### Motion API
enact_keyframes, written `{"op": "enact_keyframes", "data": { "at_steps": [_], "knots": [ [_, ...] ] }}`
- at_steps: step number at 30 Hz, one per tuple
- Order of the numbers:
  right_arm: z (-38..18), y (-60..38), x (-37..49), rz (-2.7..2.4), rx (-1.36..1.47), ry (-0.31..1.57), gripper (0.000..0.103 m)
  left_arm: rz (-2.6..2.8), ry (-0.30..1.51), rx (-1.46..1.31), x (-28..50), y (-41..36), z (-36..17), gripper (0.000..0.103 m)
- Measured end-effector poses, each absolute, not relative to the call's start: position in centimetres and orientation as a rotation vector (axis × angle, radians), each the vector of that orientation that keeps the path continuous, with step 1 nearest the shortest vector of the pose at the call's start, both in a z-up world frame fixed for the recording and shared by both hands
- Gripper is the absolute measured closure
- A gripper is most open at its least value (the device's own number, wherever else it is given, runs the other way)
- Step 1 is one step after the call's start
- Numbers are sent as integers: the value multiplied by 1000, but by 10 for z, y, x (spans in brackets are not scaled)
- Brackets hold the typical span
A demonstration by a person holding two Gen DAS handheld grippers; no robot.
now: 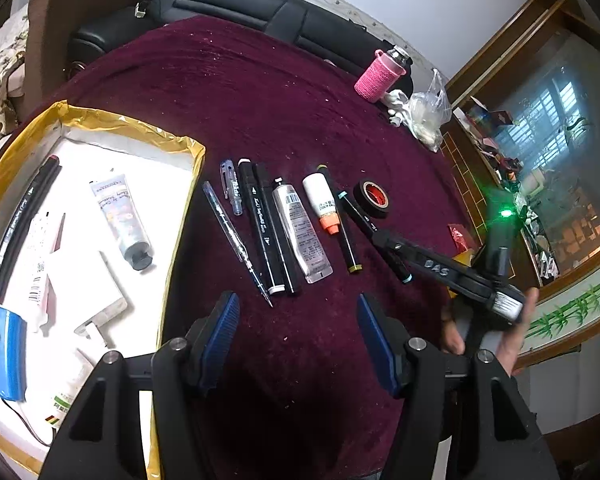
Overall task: Organize objects
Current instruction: 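Move both tools back to the table and grasp a black marker with the right tool, then grasp a black marker with yellow cap with the left tool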
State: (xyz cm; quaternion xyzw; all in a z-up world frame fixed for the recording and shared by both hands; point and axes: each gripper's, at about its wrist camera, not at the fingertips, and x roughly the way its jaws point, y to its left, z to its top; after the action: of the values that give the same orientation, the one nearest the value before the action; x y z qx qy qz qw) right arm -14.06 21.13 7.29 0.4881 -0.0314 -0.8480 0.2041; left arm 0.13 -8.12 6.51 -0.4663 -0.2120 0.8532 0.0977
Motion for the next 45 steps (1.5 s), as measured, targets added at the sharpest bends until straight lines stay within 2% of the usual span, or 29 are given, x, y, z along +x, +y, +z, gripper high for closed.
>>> {"op": "enact_keyframes", "data": {
  "at_steps": [6,9,10,13,21,27,31,37,45],
  "knots": [
    [56,201,-150,-2345,1359,42,55,2576,-609,-1366,6,-90,72,42],
    [56,197,-152,-2375,1368,96,69,2584,-609,-1366,7,-92,73,42],
    [57,197,-151,-2383,1375,105,81,2585,-605,-1368,7,-91,73,42],
    [57,199,-146,-2387,1386,96,88,2570,-592,-1378,6,-88,72,42],
    [57,203,-115,-2368,1445,45,88,2510,-523,-1403,-12,-58,71,42],
    [55,222,-87,-2357,1470,-105,88,2448,-489,-1438,-37,-29,64,42],
    [55,227,-72,-2340,1462,-124,88,2430,-472,-1473,-52,-14,58,42],
    [53,246,-71,-2346,1458,-213,88,2383,-432,-1551,-81,12,44,42],
    [54,249,-70,-2357,1443,-240,88,2354,-341,-1710,-128,48,18,45]
  ]
}}
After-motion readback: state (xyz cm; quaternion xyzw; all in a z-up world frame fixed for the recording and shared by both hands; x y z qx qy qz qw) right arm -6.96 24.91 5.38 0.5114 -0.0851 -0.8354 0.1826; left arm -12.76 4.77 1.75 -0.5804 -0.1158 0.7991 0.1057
